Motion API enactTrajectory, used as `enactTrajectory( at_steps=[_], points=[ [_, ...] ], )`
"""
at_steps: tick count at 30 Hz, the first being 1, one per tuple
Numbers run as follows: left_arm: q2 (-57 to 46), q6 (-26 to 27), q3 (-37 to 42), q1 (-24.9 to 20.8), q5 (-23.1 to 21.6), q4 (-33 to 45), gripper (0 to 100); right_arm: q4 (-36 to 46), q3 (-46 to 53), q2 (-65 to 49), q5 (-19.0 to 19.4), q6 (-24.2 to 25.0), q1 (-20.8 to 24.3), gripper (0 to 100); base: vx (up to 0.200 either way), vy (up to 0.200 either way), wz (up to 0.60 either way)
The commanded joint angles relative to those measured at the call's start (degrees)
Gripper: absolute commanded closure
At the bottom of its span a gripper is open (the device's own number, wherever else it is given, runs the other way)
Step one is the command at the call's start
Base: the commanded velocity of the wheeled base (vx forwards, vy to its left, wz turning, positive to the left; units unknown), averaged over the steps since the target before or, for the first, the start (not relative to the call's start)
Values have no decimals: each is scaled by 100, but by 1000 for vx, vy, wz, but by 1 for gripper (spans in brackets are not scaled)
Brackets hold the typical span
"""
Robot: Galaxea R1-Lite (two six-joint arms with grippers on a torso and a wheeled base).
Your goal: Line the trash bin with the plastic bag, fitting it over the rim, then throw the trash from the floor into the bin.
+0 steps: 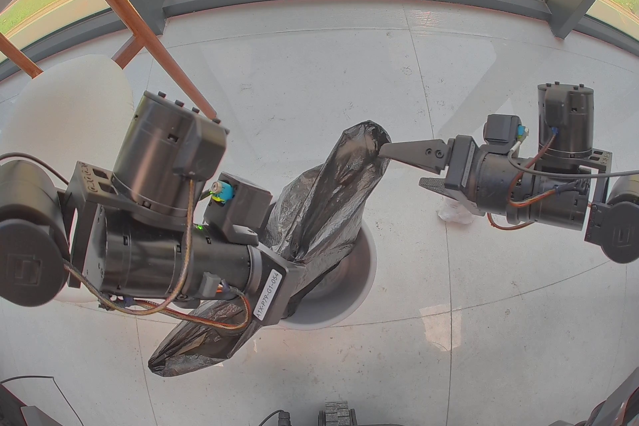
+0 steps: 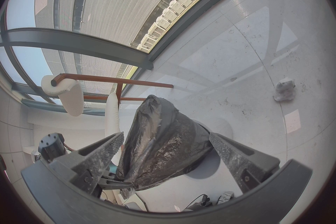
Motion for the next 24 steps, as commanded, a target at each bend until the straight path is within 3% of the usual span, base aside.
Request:
enactTrajectory(
  at_steps=[1,13,14,24],
  points=[
    [107,0,-13,2,44,4,100,-6,-128,333,-97,36,206,0,0,0,0],
    [116,0,-13,2,44,4,100,-6,-207,755,-308,54,408,0,0,0,0],
    [116,0,-13,2,44,4,100,-6,-207,764,-317,62,417,100,0,0,0],
    [124,26,-40,-7,44,-5,100,65,-593,984,-344,282,531,100,0,0,0]
  ],
)
